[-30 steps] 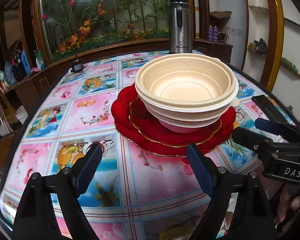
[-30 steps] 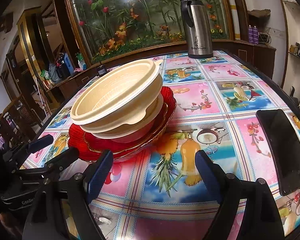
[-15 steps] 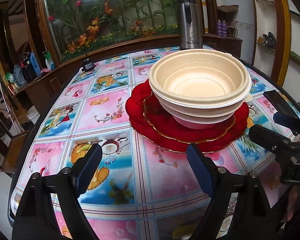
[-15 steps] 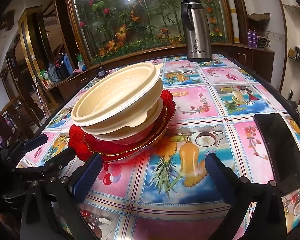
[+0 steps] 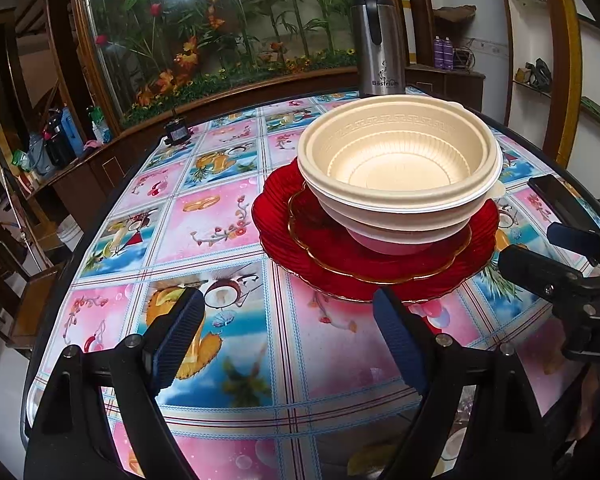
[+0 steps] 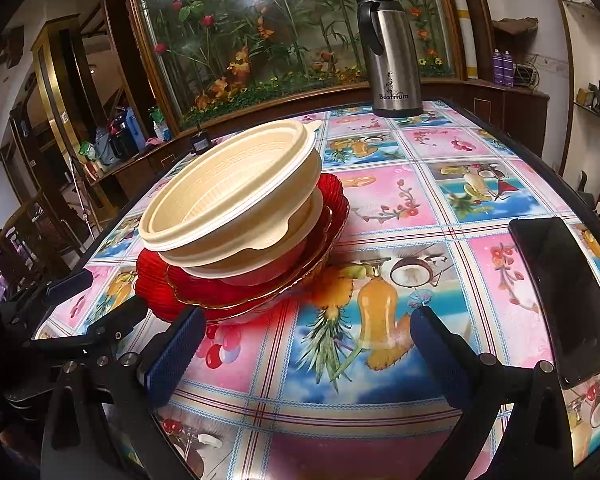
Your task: Organize plates and bowls
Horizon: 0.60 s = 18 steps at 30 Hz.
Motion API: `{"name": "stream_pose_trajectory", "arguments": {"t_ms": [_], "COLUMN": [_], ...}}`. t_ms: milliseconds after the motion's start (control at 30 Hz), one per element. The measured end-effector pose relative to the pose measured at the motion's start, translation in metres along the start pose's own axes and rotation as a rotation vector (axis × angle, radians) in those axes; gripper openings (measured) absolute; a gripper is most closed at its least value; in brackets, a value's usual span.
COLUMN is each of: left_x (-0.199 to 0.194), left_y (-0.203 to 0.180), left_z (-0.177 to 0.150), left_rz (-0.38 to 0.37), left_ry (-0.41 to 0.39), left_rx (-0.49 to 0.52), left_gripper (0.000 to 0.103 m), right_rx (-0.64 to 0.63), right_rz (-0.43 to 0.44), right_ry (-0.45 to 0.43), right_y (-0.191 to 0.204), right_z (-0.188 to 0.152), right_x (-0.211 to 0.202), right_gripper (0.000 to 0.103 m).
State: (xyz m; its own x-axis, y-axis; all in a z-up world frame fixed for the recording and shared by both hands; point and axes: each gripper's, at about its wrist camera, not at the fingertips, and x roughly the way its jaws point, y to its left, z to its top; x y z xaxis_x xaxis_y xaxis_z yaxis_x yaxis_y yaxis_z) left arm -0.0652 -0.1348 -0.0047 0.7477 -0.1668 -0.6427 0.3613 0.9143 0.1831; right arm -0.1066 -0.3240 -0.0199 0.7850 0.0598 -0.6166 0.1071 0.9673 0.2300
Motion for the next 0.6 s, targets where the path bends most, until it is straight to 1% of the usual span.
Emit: {"name": "stream_pose_trajectory", "arguments": {"t_ms": [467, 600], "left_x": [0.0019, 0.0013], "left_y": [-0.0019, -0.0011], "left_z": [-0.0005, -0.0004], "left_rz": [-0.007, 0.009], "left_ry": [0.016, 0.018], "left_rx": [0.008, 0.006], "left_gripper": [0.087, 0.087], "right_rx": [0.002, 0.006], "right_rz": [0.006, 0.007], "right_ry": [0.003, 0.004], "right_y": [-0.0008, -0.001], "right_z": [-0.0002, -0.0006], "right_x": [0.0005, 0.0], "right_gripper": [0.103, 0.103]}}
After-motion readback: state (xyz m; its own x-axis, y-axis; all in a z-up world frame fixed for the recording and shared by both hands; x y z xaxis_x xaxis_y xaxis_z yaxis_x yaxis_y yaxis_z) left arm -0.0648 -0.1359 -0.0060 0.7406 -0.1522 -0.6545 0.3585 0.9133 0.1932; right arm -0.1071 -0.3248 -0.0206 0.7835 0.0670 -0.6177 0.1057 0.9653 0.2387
